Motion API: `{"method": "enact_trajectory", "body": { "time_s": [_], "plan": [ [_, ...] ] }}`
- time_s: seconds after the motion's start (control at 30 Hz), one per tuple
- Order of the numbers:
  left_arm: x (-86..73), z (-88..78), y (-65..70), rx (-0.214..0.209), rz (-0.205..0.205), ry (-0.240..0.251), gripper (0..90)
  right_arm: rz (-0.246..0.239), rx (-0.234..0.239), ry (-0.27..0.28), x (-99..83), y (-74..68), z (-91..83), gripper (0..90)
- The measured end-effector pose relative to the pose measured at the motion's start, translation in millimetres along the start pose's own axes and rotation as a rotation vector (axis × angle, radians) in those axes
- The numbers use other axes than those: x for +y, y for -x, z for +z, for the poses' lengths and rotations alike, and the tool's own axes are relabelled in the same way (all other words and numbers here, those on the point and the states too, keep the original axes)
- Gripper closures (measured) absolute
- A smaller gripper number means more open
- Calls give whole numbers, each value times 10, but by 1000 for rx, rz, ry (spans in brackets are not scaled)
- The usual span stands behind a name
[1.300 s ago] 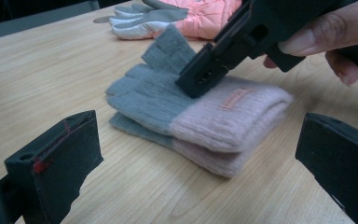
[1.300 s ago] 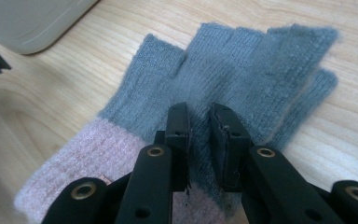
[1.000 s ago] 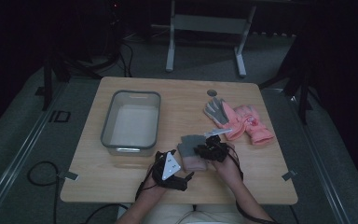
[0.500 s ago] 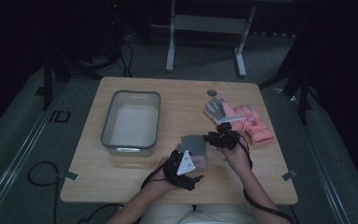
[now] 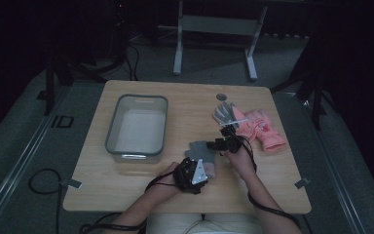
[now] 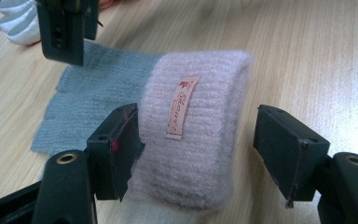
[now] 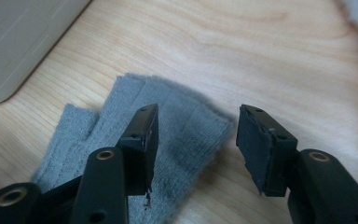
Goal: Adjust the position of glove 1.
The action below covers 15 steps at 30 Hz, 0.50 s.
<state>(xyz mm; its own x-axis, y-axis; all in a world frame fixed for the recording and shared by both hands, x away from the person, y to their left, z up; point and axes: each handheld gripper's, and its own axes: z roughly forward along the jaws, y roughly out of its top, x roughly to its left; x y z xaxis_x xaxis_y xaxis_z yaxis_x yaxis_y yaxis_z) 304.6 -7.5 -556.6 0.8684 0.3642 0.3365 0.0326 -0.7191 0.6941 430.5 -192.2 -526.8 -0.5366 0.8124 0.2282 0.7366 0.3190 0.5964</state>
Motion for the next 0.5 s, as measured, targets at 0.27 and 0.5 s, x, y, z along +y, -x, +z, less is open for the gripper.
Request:
{"method": "enact_trajectory", "body": {
  "time_s": [0.27,0.5],
  "plan": [
    [-68,26,-133,-34,10,-11,495,24,23,-68,-27,-4,158,431],
    [-78,11,-277,-105,-43,-3,659,49,93,-91,-8,-28,191,570]
  ]
}}
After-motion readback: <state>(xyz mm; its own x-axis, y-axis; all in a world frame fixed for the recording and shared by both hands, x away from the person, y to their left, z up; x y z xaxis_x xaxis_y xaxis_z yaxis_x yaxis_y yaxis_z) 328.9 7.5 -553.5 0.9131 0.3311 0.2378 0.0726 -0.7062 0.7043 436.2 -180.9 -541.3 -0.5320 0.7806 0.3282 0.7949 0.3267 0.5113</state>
